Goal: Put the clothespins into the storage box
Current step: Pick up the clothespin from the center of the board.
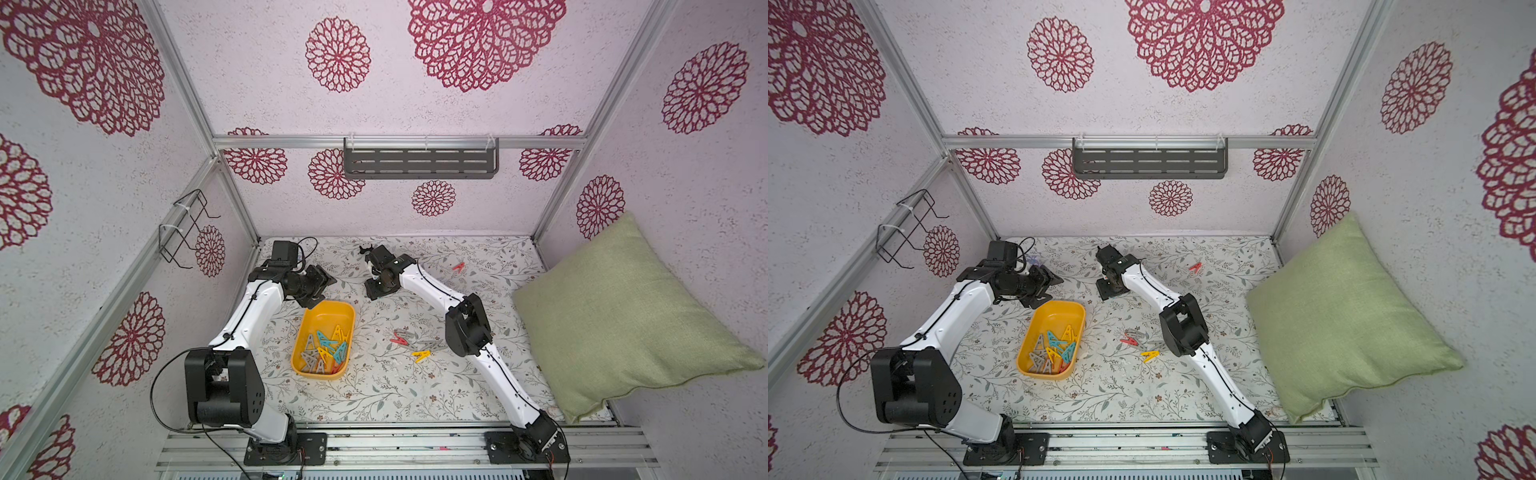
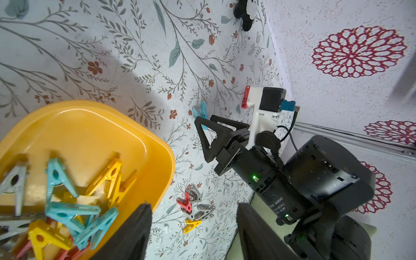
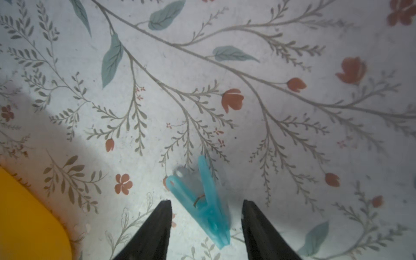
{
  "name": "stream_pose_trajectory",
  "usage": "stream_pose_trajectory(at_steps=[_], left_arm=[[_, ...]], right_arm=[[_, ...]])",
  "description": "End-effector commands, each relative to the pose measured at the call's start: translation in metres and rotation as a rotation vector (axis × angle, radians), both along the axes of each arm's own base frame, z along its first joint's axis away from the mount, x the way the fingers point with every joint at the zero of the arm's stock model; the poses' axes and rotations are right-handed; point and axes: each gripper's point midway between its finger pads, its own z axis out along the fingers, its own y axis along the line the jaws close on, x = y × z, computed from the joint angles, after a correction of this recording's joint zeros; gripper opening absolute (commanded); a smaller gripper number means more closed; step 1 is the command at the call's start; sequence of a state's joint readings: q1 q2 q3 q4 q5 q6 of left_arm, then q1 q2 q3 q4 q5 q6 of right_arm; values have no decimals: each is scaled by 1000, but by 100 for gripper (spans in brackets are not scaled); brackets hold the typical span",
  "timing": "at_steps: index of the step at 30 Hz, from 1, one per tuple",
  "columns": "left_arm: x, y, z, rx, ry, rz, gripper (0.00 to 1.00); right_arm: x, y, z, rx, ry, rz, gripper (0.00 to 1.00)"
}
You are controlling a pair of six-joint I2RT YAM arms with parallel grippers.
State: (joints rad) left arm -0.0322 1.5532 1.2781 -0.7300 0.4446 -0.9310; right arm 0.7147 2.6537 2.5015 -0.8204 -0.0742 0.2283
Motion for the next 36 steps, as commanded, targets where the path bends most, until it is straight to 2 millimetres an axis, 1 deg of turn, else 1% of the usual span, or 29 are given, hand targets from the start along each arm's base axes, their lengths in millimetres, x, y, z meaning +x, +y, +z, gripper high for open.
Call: stream_pose_trajectory(at_steps=[1, 5, 7, 17, 22, 25, 27, 30, 33, 36], left_arm=[[1, -3, 4, 8, -6, -32, 67], [1, -2, 1, 12, 7, -34, 67], [0, -2, -1, 13, 14, -33, 67], [0, -1, -6, 12, 24, -24, 67], [0, -1, -4, 10, 17, -17, 66], [-3, -1, -3, 9, 12, -11, 66], [-5, 0, -3, 9, 9, -4, 66], [-10, 0, -1, 7, 1, 4, 67], [-15, 1, 0, 9, -6, 14, 67], [-19, 3, 4, 11, -22, 20, 67]], right_arm=[[19, 9, 25, 79, -66, -7, 56], [25, 8, 22, 96, -63, -14, 56], [26, 7, 16, 100, -54, -13, 55], [18, -1, -13, 43, -2, -3, 39], [14, -6, -17, 12, 12, -1, 28], [11, -9, -19, -9, 18, -1, 18], [9, -9, -17, -12, 21, -2, 13], [7, -8, -3, -1, 14, -10, 8], [8, -6, 21, 35, -3, -20, 4], [7, 0, 53, 88, -31, -20, 2]])
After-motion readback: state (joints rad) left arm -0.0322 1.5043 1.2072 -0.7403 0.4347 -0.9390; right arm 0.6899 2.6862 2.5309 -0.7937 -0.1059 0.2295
